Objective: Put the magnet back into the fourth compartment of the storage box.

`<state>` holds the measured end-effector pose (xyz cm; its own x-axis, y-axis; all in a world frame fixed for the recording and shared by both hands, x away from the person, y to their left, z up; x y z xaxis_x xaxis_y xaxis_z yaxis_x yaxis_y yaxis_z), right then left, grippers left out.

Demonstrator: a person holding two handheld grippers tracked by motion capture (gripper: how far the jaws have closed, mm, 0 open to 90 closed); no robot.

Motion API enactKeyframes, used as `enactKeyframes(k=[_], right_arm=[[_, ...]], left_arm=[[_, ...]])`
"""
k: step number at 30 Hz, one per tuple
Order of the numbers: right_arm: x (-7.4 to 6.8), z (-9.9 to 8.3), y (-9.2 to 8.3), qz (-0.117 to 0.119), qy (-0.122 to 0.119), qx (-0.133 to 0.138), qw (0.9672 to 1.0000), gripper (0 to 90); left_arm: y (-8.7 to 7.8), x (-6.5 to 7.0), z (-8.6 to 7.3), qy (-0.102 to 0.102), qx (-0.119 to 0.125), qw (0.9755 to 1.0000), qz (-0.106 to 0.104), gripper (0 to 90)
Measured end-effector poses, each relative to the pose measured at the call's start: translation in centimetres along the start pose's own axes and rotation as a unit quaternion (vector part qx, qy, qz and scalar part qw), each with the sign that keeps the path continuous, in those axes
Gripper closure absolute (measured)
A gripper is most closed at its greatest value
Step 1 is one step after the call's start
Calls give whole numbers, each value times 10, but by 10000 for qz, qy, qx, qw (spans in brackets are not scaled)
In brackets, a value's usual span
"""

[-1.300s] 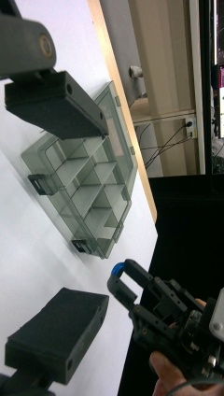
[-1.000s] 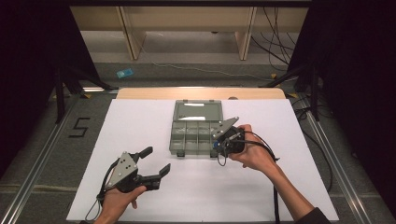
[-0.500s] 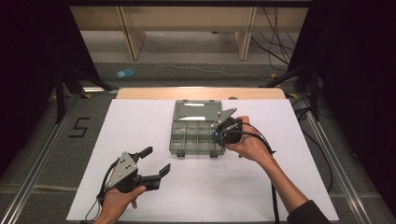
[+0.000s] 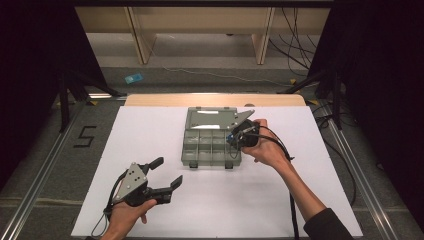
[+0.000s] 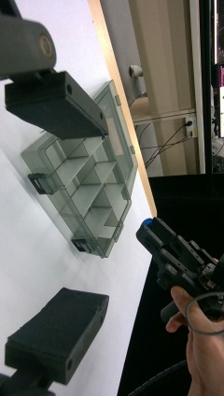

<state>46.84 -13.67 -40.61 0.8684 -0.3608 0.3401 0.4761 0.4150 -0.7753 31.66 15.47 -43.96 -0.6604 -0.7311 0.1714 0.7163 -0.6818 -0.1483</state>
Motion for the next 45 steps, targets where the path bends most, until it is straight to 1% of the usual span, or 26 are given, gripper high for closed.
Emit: enactKeyframes(k=[3, 4, 8, 12, 18, 21, 22, 23, 24, 25, 26, 27, 28, 29, 31, 32, 33, 34, 35, 36, 43, 45], right_arm=[[4, -2, 3, -24, 41, -4, 10000, 627], [6, -3, 3, 6, 60, -27, 10000, 627], [10, -6, 7, -67, 103, -8, 9999, 627], [13, -8, 10, -65, 166, -30, 9998, 627], [18, -9, 18, -97, 172, -14, 9998, 626], [20, -9, 22, -94, 204, -3, 9997, 627], [21, -10, 23, -34, 236, -51, 9997, 626], [21, -10, 26, -164, 248, 55, 9995, 627], [22, -10, 27, -224, 239, 40, 9995, 627], [23, -10, 26, -68, 236, -44, 9997, 626], [24, -10, 27, -127, 227, -46, 9996, 626], [25, -10, 28, -55, 238, -62, 9997, 627], [26, -10, 29, -101, 229, -50, 9997, 627], [26, -10, 30, -93, 240, -83, 9996, 626], [27, -10, 33, -108, 239, -127, 9996, 626], [28, -10, 34, -27, 241, -117, 9996, 626], [28, -11, 36, -78, 241, -150, 9996, 626], [29, -12, 37, -40, 281, -161, 9995, 626], [30, -12, 39, -55, 247, -142, 9996, 626], [30, -13, 41, -32, 311, -173, 9994, 626], [32, -14, 46, -39, 297, -187, 9994, 626], [32, -14, 48, -31, 285, -204, 9994, 626]], left_arm=[[0, 0, 0, 4, -7, 10000, -1, 160], [0, 0, 0, -5, -6, 10000, -4, 160], [0, 0, 0, -8, 2, 10000, -1, 160], [0, 0, 0, -11, -5, 10000, -5, 160], [0, 0, 0, -8, -23, 10000, 12, 160], [-1, 0, 0, -18, -9, 10000, 16, 160], [-1, 0, 0, -5, -8, 10000, 18, 160], [-1, 0, 0, 2, -4, 10000, 19, 160], [0, -1, 0, 2, 31, 10000, -5, 160], [0, -1, 0, 3, 33, 10000, -2, 160], [0, -1, 0, 5, 33, 10000, -2, 160], [0, -1, 0, 3, 32, 10000, -2, 160], [0, -1, 0, -18, 33, 10000, -17, 160], [0, -1, 0, 5, 10, 10000, 4, 160], [0, -1, 0, -11, 2, 10000, 5, 160], [0, 0, 0, -11, -1, 10000, 3, 160], [0, 0, 0, -15, -1, 10000, 3, 160], [0, 0, 0, -19, 3, 10000, 5, 160], [0, -1, 0, -23, 3, 10000, 8, 160], [0, -1, 0, -12, 7, 10000, 10, 160], [0, -1, 0, -2, 6, 10000, 0, 160], [0, 0, 0, -47, 40, 10000, -36, 160]])
Point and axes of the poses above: each handheld gripper's, and its own axes: y roughly forward along the jaws, z roughly out of its top, x roughly to its right, the point moved 2 cm from there along y, roughly forward along the jaws, and after that the axes turned 9 degrees about -y, right-handed, at the moved point
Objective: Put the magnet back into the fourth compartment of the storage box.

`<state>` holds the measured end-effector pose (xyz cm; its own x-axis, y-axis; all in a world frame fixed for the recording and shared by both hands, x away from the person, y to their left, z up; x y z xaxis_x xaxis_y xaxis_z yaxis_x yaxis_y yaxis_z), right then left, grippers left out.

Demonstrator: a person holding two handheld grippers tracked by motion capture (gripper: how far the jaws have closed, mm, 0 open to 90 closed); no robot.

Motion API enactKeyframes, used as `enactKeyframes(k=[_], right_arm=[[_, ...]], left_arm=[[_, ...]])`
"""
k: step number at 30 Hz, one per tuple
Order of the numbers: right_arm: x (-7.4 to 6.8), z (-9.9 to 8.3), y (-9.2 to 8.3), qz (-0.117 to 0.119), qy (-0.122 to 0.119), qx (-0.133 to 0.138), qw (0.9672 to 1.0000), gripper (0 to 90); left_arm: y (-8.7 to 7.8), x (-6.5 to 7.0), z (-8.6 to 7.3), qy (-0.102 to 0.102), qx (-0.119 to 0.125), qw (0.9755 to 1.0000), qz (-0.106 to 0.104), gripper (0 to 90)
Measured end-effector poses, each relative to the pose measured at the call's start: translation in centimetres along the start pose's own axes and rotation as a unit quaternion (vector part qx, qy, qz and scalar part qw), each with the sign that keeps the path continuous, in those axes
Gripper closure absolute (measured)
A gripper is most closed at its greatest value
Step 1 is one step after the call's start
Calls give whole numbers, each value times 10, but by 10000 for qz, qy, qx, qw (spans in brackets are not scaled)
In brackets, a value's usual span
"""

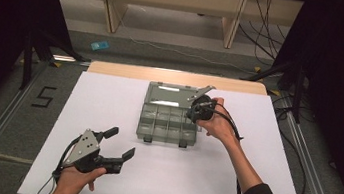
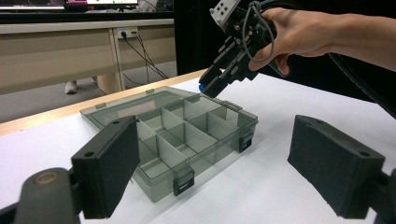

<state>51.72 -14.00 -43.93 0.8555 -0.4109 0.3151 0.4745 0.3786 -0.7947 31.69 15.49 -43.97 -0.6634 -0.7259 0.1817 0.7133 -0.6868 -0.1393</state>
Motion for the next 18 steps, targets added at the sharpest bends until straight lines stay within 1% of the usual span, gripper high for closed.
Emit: enactKeyframes(k=[1, 3, 4, 6, 9, 12, 13, 14, 16, 18], right_arm=[[-1, 0, 1, 38, 39, -34, 10000, 626], [-1, 0, 3, 23, 14, -34, 10000, 626], [0, 0, 4, 10, -8, -34, 10000, 625], [0, 0, 6, 20, 10, -51, 10000, 625], [0, -1, 8, 27, -22, -65, 10000, 624], [-1, -1, 10, 42, 12, -85, 10000, 621], [-1, -1, 10, 65, 51, -108, 9999, 615], [-1, -1, 11, 47, 22, -89, 9999, 600], [1, -2, 12, 12, 39, -53, 10000, 564], [1, -2, 11, -10, 55, -54, 10000, 554]], left_arm=[[0, 0, 0, -37, 4, 10000, 7, 160], [0, 0, 0, -33, 4, 10000, 8, 160], [0, 0, 0, -28, 2, 10000, 8, 160], [0, 0, 0, 53, -29, 10000, 31, 160], [-1, -1, 0, 56, -40, 10000, 40, 160], [-1, 0, 0, 52, -38, 10000, 37, 160], [-1, 0, 0, 51, -36, 10000, 36, 160], [0, 0, 0, 29, -18, 10000, 16, 160], [0, 0, 0, 2, -4, 10000, 4, 160], [0, 0, 0, -23, 2, 10000, 4, 160]])
Point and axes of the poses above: each handheld gripper's, and its own axes: y roughly forward along the jaws, z roughly out of its top, x roughly to its right, the point moved 2 cm from there along y, roughly forward along the jaws, and after that the axes turned 9 degrees about -y, right-handed, at the moved point
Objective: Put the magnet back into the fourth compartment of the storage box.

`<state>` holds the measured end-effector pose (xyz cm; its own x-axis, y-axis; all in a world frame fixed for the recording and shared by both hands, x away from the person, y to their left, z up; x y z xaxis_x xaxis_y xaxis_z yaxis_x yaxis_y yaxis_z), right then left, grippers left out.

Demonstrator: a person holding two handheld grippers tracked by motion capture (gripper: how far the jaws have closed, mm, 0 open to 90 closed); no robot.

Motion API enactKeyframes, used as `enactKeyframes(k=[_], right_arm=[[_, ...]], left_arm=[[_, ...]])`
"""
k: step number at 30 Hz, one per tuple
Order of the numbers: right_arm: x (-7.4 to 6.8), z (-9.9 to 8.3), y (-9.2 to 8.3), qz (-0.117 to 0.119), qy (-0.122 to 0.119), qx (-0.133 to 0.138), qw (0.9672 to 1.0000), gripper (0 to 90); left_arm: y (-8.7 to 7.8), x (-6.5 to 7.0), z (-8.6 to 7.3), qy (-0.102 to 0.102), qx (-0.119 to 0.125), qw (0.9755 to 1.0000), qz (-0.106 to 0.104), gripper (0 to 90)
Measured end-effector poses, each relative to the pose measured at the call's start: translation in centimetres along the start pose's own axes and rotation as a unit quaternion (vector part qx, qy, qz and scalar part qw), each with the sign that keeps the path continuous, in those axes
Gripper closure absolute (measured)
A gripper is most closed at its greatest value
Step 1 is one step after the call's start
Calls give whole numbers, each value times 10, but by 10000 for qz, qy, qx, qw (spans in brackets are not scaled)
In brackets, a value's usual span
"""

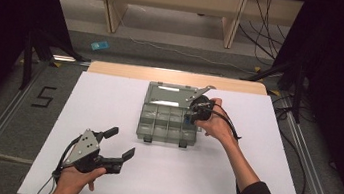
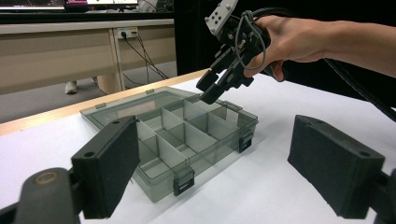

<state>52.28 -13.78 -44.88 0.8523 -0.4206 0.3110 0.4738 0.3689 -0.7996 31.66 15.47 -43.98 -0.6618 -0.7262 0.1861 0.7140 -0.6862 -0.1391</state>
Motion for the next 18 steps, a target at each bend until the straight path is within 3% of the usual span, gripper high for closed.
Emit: enactKeyframes(k=[10, 18], right_arm=[[-1, 3, -9, -111, 237, 270, 9993, 401], [-8, 11, -24, -48, 389, 602, 9974, 299]], left_arm=[[-1, 0, 1, 43, -18, 10000, 37, 160], [-2, 0, 1, 63, -34, 10000, 57, 160]])
Point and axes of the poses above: each handheld gripper's, and its own axes: y roughly forward along the jaws, z roughly out of its top, x roughly to its right, the point moved 2 cm from there along y, roughly forward along the jaws, and after that the axes turned 9 degrees about -y, right-handed, at the moved point
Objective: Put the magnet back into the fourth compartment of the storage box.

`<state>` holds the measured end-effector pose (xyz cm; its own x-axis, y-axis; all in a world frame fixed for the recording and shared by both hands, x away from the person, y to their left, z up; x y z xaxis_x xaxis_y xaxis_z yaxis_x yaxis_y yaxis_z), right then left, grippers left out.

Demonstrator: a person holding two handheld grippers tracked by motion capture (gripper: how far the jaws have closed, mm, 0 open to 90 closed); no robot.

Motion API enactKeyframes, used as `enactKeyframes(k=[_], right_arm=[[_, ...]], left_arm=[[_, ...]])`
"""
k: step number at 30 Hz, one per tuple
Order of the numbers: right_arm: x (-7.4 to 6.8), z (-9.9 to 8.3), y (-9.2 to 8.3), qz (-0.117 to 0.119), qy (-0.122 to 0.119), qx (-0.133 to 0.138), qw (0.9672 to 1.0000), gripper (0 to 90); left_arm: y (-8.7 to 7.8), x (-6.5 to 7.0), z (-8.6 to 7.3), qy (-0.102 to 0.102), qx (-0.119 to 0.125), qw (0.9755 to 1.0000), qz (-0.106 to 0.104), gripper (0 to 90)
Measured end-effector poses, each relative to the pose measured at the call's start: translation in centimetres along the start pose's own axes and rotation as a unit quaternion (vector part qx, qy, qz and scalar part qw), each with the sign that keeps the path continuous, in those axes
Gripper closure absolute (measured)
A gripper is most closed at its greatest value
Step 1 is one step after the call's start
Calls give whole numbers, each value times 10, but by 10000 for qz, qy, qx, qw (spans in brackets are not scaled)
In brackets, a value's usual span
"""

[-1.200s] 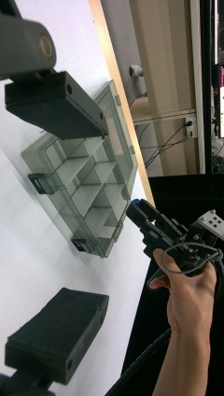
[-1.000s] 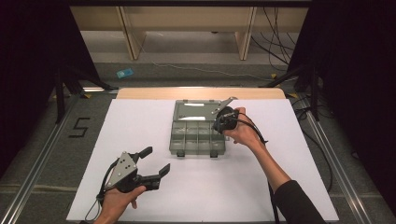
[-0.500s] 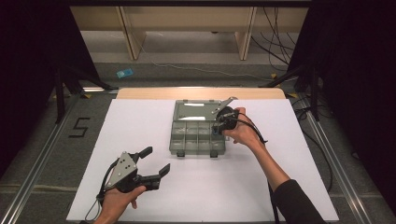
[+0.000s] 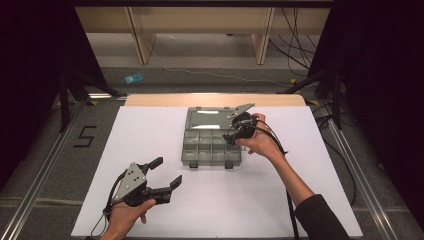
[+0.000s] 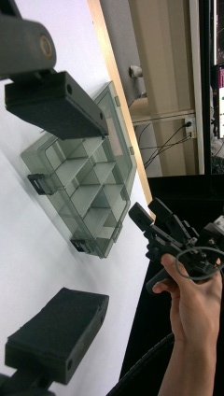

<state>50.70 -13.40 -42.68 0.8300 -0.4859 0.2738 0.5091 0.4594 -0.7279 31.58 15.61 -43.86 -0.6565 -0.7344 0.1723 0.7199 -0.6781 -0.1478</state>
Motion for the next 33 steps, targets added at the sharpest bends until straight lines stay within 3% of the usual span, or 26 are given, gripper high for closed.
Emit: enactKeyframes(k=[15, 17, 20, 24, 26, 28, 33], right_arm=[[-16, 7, -21, 156, 47, 399, 9991, 268], [-17, 8, -22, 81, 71, 500, 9987, 267], [-20, 8, -27, 224, 100, 532, 9983, 266], [-24, 8, -29, 128, 96, 682, 9975, 265], [-25, 7, -31, 257, 103, 619, 9977, 265], [-26, 5, -31, 191, 141, 698, 9973, 265], [-27, 2, -36, 297, 244, 723, 9966, 261]], left_arm=[[0, 0, 0, 0, 12, 10000, -14, 160], [0, 0, 0, -1, 12, 10000, -15, 160], [0, 0, 0, -8, 17, 10000, -18, 160], [0, 0, 0, -9, 22, 10000, -22, 160], [0, 0, 0, -14, 24, 10000, -22, 160], [0, 0, 0, -12, 25, 10000, -21, 160], [0, -1, 0, -5, 34, 10000, -18, 160]])
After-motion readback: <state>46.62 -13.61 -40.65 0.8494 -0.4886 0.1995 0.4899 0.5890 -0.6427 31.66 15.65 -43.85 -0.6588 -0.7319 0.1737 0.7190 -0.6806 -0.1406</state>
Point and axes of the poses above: each handheld gripper's, and its own axes: y roughly forward along the jaws, z roughly out of its top, x roughly to its right, the point moved 2 cm from there along y, roughly forward along the jaws, and after that the axes turned 9 degrees about -y, right-handed, at the moved point
